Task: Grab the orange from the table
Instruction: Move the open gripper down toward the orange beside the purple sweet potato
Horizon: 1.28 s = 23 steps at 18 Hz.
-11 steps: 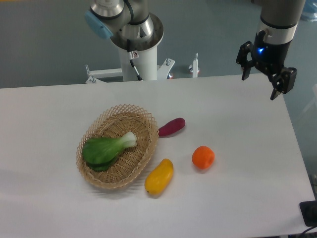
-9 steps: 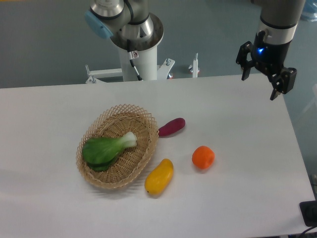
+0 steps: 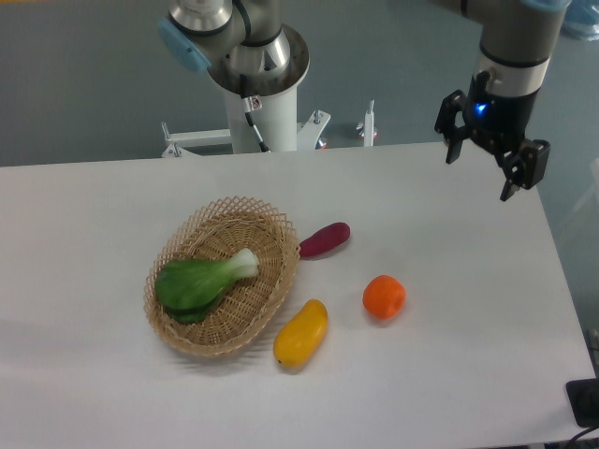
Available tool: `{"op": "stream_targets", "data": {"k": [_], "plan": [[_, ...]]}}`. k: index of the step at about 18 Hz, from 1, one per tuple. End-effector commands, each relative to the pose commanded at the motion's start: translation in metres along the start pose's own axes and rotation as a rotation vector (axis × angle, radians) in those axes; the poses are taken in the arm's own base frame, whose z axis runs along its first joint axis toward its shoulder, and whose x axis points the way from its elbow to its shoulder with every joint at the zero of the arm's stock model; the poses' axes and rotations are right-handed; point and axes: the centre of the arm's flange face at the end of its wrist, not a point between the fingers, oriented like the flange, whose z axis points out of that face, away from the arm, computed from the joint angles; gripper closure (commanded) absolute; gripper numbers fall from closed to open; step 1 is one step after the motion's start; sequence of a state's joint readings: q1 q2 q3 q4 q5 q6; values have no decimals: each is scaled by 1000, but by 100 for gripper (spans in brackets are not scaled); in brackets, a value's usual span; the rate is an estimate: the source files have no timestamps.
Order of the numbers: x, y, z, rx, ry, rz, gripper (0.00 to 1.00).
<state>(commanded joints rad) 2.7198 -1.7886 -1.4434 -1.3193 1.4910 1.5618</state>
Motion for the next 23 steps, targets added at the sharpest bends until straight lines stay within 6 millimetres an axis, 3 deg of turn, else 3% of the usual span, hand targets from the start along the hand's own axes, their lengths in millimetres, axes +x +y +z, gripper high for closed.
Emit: {"op": "stream_targets", "data": {"k": [3, 5, 8, 15, 16, 19, 23], "plan": [[1, -32, 16, 8, -30, -76, 0], [-1, -41, 29, 15, -31, -173, 0], [6, -67, 46, 21, -8, -165, 0], [23, -64, 107, -5, 106, -183, 0], [23, -63, 127, -13, 139, -186, 0], [20, -62, 143, -19, 153, -183, 0], [27, -60, 179, -16, 125, -181, 0]]}}
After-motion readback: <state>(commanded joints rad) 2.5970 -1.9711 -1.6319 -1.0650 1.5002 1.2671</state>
